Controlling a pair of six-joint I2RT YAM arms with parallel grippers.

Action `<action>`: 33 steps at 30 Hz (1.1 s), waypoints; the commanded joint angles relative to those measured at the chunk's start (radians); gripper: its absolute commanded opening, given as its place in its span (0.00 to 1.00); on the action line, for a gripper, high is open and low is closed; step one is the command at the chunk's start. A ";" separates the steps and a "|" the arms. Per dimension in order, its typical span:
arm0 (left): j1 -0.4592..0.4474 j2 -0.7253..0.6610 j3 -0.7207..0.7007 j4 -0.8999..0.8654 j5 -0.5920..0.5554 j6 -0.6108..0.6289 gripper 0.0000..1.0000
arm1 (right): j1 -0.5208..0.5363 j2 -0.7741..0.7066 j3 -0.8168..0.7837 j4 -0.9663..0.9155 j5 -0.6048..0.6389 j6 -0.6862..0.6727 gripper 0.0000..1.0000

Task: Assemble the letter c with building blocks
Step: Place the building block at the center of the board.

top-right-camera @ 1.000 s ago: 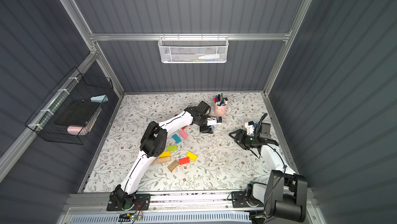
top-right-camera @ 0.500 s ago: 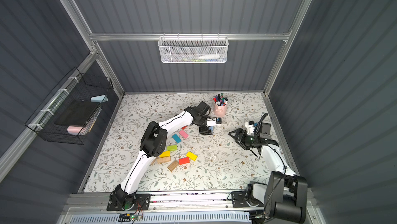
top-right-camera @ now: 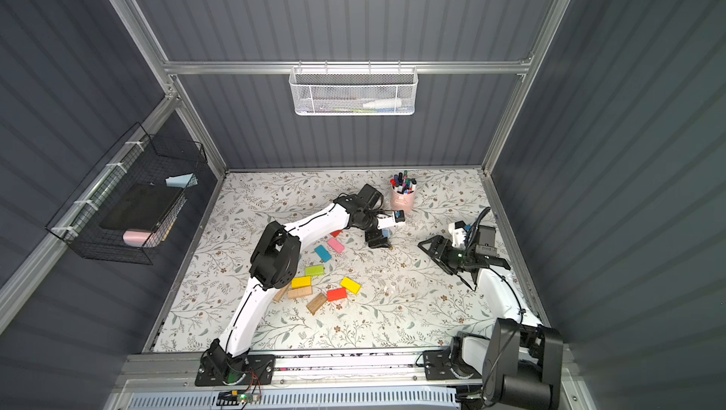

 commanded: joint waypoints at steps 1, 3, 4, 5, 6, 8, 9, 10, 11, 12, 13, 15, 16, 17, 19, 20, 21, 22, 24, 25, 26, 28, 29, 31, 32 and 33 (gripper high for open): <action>-0.001 -0.187 -0.078 0.119 0.018 -0.157 0.84 | 0.048 -0.008 0.000 -0.001 0.047 -0.029 0.75; -0.002 -0.254 -0.132 0.136 -0.015 -0.245 0.84 | 0.112 -0.003 0.012 -0.005 0.118 -0.028 0.72; -0.003 -0.281 -0.157 0.138 -0.031 -0.275 0.83 | 0.147 0.003 0.025 -0.016 0.160 -0.028 0.72; -0.001 -0.314 -0.192 0.140 -0.050 -0.309 0.82 | 0.191 0.010 0.041 -0.028 0.201 -0.027 0.71; -0.001 -0.348 -0.231 0.148 -0.074 -0.344 0.82 | 0.236 0.017 0.058 -0.035 0.240 -0.025 0.71; -0.001 -0.415 -0.311 0.163 -0.125 -0.410 0.80 | 0.309 0.032 0.090 -0.046 0.298 -0.014 0.69; 0.000 -0.451 -0.356 0.172 -0.154 -0.452 0.80 | 0.342 0.035 0.105 -0.047 0.323 -0.009 0.67; 0.002 -0.484 -0.397 0.182 -0.176 -0.485 0.80 | 0.368 0.049 0.120 -0.048 0.339 -0.008 0.67; 0.007 -0.524 -0.444 0.190 -0.198 -0.523 0.80 | 0.397 0.072 0.135 -0.052 0.357 -0.005 0.66; 0.015 -0.560 -0.487 0.193 -0.210 -0.567 0.80 | 0.426 0.083 0.150 -0.052 0.375 -0.007 0.65; 0.025 -0.592 -0.524 0.197 -0.211 -0.602 0.80 | 0.451 0.092 0.162 -0.051 0.386 -0.012 0.64; 0.058 -0.664 -0.626 0.206 -0.194 -0.671 0.79 | 0.506 0.117 0.191 -0.055 0.406 -0.025 0.59; 0.074 -0.696 -0.666 0.215 -0.185 -0.696 0.79 | 0.529 0.127 0.204 -0.058 0.416 -0.035 0.58; 0.093 -0.731 -0.710 0.225 -0.177 -0.723 0.79 | 0.557 0.139 0.215 -0.059 0.426 -0.046 0.56; 0.134 -0.788 -0.782 0.238 -0.157 -0.778 0.77 | 0.614 0.158 0.233 -0.066 0.450 -0.076 0.51; 0.156 -0.816 -0.818 0.240 -0.151 -0.802 0.77 | 0.647 0.167 0.243 -0.070 0.466 -0.095 0.50; 0.176 -0.841 -0.851 0.239 -0.150 -0.822 0.77 | 0.678 0.178 0.252 -0.075 0.489 -0.112 0.50; 0.189 -0.859 -0.875 0.236 -0.149 -0.831 0.76 | 0.706 0.187 0.258 -0.080 0.505 -0.127 0.49; 0.204 -0.891 -0.928 0.226 -0.147 -0.837 0.76 | 0.766 0.207 0.272 -0.089 0.559 -0.178 0.48; 0.207 -0.900 -0.946 0.221 -0.147 -0.841 0.76 | 0.795 0.215 0.277 -0.093 0.578 -0.199 0.48; 0.208 -0.906 -0.966 0.220 -0.147 -0.849 0.76 | 0.830 0.224 0.281 -0.095 0.599 -0.223 0.47; 0.210 -0.907 -0.994 0.220 -0.138 -0.872 0.76 | 0.898 0.241 0.288 -0.098 0.651 -0.267 0.47; 0.211 -0.909 -1.009 0.223 -0.128 -0.885 0.76 | 0.931 0.251 0.294 -0.105 0.674 -0.284 0.48; 0.218 -0.918 -1.046 0.239 -0.118 -0.918 0.76 | 0.980 0.274 0.309 -0.119 0.706 -0.305 0.48; 0.223 -0.927 -1.069 0.253 -0.113 -0.931 0.76 | 0.997 0.287 0.314 -0.124 0.716 -0.310 0.48; 0.230 -0.935 -1.089 0.266 -0.110 -0.943 0.76 | 1.012 0.301 0.321 -0.129 0.725 -0.315 0.49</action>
